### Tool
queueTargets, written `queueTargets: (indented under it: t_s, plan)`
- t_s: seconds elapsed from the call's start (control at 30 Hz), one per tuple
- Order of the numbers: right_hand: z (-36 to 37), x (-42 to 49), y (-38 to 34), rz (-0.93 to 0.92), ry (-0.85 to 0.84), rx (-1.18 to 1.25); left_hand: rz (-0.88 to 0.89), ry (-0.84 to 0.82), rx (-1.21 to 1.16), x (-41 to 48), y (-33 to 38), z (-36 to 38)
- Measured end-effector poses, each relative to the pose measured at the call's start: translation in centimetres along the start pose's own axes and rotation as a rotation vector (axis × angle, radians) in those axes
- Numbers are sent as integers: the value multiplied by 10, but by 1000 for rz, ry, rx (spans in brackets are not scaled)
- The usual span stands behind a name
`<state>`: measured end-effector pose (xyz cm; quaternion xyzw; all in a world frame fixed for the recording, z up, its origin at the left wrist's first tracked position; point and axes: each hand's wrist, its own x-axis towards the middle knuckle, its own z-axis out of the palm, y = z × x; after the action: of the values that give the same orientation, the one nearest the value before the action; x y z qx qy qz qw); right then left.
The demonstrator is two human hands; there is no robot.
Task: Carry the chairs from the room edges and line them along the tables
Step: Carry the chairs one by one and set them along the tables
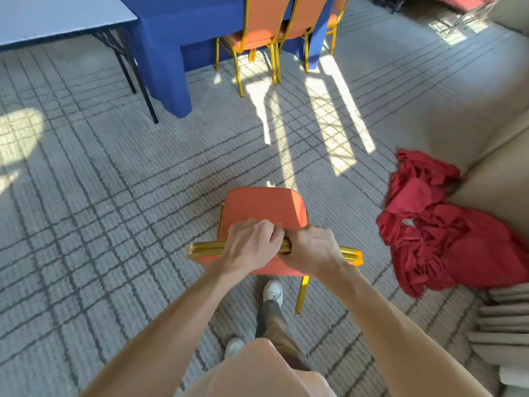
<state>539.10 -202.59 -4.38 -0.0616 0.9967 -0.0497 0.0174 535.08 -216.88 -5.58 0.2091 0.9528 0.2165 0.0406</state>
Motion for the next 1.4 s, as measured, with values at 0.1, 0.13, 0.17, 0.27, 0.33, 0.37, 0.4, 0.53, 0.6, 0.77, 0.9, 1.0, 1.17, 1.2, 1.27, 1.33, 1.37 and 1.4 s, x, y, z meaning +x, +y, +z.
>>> queueTargets:
  t_s: [0.1, 0.13, 0.17, 0.27, 0.33, 0.37, 0.4, 0.53, 0.6, 0.77, 0.9, 1.0, 1.17, 1.2, 1.27, 1.33, 1.37, 1.4]
  plan:
    - [3, 29, 32, 22, 79, 0, -13, 20, -35, 33, 9, 10]
    - [0, 45, 47, 41, 95, 2, -8, 47, -28, 52, 15, 12]
    - [-5, 60, 60, 48, 119, 4, 5, 77, -17, 70, 19, 13]
    - [-20, 110, 92, 49, 226, 79, -20, 152, 11, 132, 24, 4]
    - [-30, 146, 102, 20, 243, 134, -57, 152, 21, 173, 19, -8]
    - [-33, 163, 105, -3, 216, 154, -60, 143, 26, 189, 16, -15]
    - [-35, 179, 107, -29, 190, 154, -61, 136, 36, 204, 11, -20]
    - [-48, 241, 126, -96, 128, 163, -90, 115, 66, 257, 3, -42]
    - [-53, 262, 138, -103, 132, 177, -43, 79, 99, 280, 7, -49]
    - [-60, 319, 158, -115, 147, 223, -128, 56, -18, 336, 3, -65]
    - [-67, 368, 175, -121, 112, 265, -176, 52, -46, 385, -7, -72]
    - [-71, 408, 191, -93, 56, 287, -146, 71, 42, 426, -15, -70]
    - [-70, 494, 219, -73, 41, 276, -181, 158, 153, 515, -42, -64]
    - [-70, 504, 224, -69, 26, 265, -169, 146, 184, 525, -43, -63]
    - [-70, 547, 236, -66, 9, 233, -134, 117, 252, 567, -52, -68]
    - [-73, 581, 243, -66, -17, 220, -152, 100, 223, 600, -61, -72]
    - [-73, 602, 245, -69, -28, 212, -171, 86, 201, 619, -69, -76]
    - [-74, 614, 246, -74, -37, 202, -173, 80, 178, 630, -73, -79]
